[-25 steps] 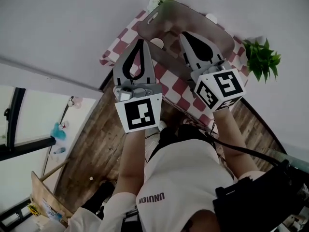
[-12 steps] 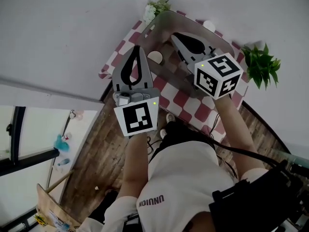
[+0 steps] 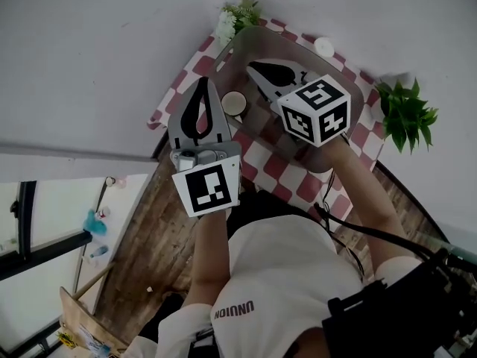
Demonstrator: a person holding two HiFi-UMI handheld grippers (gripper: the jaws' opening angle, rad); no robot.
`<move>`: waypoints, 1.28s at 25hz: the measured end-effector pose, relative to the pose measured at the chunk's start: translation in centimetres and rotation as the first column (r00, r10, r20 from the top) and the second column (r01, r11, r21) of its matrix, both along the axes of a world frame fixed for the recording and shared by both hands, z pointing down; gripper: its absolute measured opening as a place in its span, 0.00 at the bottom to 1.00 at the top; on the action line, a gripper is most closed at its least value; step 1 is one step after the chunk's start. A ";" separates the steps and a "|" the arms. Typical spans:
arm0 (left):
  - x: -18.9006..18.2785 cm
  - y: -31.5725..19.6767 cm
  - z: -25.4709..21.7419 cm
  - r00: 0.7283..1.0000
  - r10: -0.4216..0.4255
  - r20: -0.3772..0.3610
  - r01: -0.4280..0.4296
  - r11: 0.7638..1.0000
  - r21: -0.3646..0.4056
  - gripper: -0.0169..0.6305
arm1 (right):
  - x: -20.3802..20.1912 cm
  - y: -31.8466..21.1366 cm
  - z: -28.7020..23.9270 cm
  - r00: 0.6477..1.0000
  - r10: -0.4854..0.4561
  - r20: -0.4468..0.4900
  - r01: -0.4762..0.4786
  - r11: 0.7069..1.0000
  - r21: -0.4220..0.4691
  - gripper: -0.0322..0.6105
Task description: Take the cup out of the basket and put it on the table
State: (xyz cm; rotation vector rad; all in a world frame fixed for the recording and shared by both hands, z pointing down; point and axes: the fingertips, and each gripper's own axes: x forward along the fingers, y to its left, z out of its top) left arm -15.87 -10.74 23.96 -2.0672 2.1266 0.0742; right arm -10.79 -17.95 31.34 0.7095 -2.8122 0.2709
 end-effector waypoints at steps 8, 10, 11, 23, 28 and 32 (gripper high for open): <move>-1.4 -2.2 1.4 0.999 0.044 -0.003 -0.044 0.998 -0.042 0.04 | -1.7 -2.3 3.9 0.995 -0.002 -0.097 -0.004 0.998 -0.068 0.07; -1.7 -2.9 1.7 0.998 0.062 -0.007 -0.062 0.997 -0.052 0.04 | -2.1 -2.7 5.0 0.993 -0.007 -0.121 -0.004 0.996 -0.088 0.07; -1.8 -3.2 1.9 0.997 0.071 -0.008 -0.071 0.996 -0.056 0.04 | -2.3 -2.9 5.5 0.991 -0.009 -0.134 -0.004 0.995 -0.096 0.07; -3.1 -4.6 3.4 0.991 0.131 -0.040 -0.134 0.987 -0.084 0.04 | -3.1 -4.2 11.8 0.967 -0.031 -0.254 -0.030 0.972 -0.235 0.16; -3.0 -5.0 3.7 0.987 0.156 -0.043 -0.159 0.984 -0.083 0.04 | -3.3 -4.0 14.0 0.950 -0.058 -0.307 -0.031 0.961 -0.275 0.17; -3.0 -5.3 4.0 0.984 0.171 -0.050 -0.174 0.981 -0.089 0.04 | -3.8 -3.5 15.9 0.932 -0.089 -0.351 -0.025 0.951 -0.307 0.18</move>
